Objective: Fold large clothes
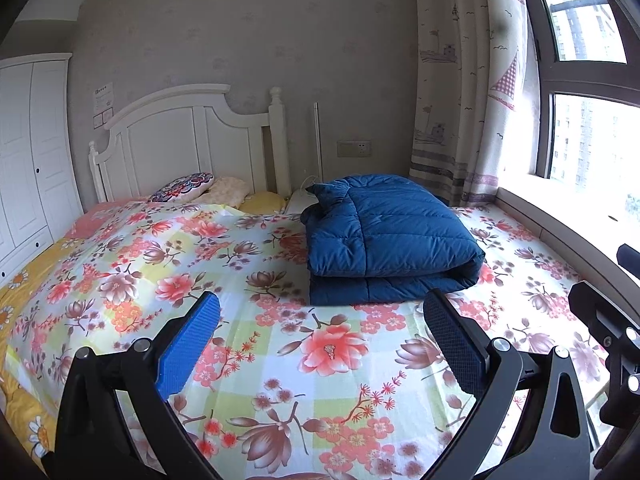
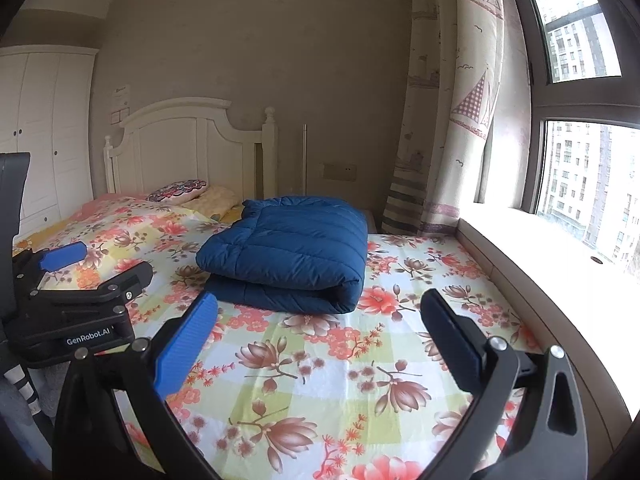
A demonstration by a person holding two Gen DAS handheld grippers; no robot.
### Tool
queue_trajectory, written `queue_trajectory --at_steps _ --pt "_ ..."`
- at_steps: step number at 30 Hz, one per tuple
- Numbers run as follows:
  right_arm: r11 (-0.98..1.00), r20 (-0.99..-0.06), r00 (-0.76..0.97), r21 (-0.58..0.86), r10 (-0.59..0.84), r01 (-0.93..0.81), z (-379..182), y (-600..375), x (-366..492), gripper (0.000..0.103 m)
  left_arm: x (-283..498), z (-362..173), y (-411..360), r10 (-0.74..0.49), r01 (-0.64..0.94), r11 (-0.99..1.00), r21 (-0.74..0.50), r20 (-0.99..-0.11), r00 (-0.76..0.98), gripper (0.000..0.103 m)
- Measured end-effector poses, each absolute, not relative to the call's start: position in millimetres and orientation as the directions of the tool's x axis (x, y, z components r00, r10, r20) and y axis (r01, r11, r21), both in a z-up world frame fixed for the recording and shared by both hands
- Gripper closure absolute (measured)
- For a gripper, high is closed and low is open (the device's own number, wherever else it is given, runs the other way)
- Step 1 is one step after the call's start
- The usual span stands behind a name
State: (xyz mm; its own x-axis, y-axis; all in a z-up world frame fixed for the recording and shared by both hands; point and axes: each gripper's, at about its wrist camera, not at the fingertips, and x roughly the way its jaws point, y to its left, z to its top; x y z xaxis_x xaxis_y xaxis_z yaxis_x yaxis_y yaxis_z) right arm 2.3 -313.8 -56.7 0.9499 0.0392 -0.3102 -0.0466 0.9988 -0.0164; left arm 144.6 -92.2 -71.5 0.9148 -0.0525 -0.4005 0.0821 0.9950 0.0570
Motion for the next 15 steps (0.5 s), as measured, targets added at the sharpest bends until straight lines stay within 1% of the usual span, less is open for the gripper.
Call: queue_trajectory --at_steps 8,15 --pt "0.999 -0.311 0.950 -0.014 0.039 -0.046 -56.9 -312.1 -0.2 0.002 141.8 -70.0 -91.6 -0.066 0.094 0.994 0.050 -0.403 0.913 0.005" --pt "0.999 -0.304 0.952 -0.022 0.039 -0.048 -52.6 -312.7 -6.1 0.002 133.6 -61.4 -92.4 -0.078 0.104 0.993 0.047 -0.388 0.918 0.005"
